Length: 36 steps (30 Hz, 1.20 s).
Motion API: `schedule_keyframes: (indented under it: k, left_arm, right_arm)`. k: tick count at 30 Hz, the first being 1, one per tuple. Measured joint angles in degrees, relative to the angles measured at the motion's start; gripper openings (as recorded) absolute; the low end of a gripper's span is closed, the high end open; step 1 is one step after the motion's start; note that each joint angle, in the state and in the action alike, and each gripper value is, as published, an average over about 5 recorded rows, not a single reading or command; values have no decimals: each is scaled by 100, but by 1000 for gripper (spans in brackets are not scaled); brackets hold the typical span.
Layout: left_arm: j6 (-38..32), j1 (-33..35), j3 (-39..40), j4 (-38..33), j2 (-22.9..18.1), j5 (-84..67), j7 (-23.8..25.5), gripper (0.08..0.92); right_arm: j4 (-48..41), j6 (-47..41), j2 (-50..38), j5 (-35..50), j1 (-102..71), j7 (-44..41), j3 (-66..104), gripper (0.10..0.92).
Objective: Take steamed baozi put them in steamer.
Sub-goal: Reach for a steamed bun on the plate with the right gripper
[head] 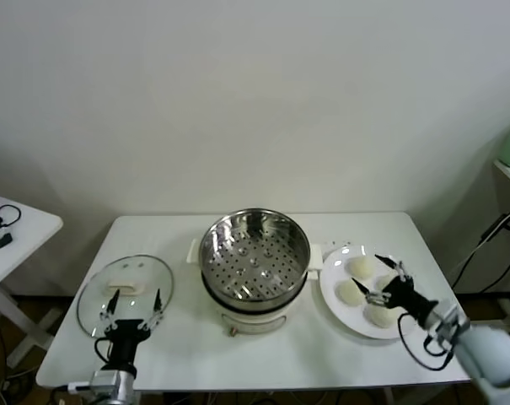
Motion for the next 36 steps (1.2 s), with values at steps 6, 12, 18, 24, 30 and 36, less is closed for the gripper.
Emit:
schedule_keyframes:
  k: [6, 12, 18, 24, 30, 36]
  left_arm:
    - [12, -39, 29, 47, 40, -10, -13, 823]
    - [37, -73, 22, 81, 89, -27, -50, 823]
    - [99, -109, 12, 69, 146, -50, -83, 823]
    - [158, -146, 40, 57, 188, -75, -97, 823]
    - [189, -138, 32, 56, 206, -105, -107, 823]
    - [230, -182, 36, 56, 234, -116, -114, 823]
  right_arm:
    - [-845, 77, -453, -338, 1906, -1161, -1492, 823]
    - [-1764, 247, -421, -853, 3887, -2180, -3240, 823]
    - [-2630, 373, -70, -1343, 5396, -2892, -4733, 823]
    - [-3202, 386, 375, -1700, 6120, -3223, -5646, 823]
    - [-3616, 387, 821, -2031, 6351, -3307, -6052, 823]
    - [-3947, 437, 1189, -2380, 6332, -3306, -6156, 823]
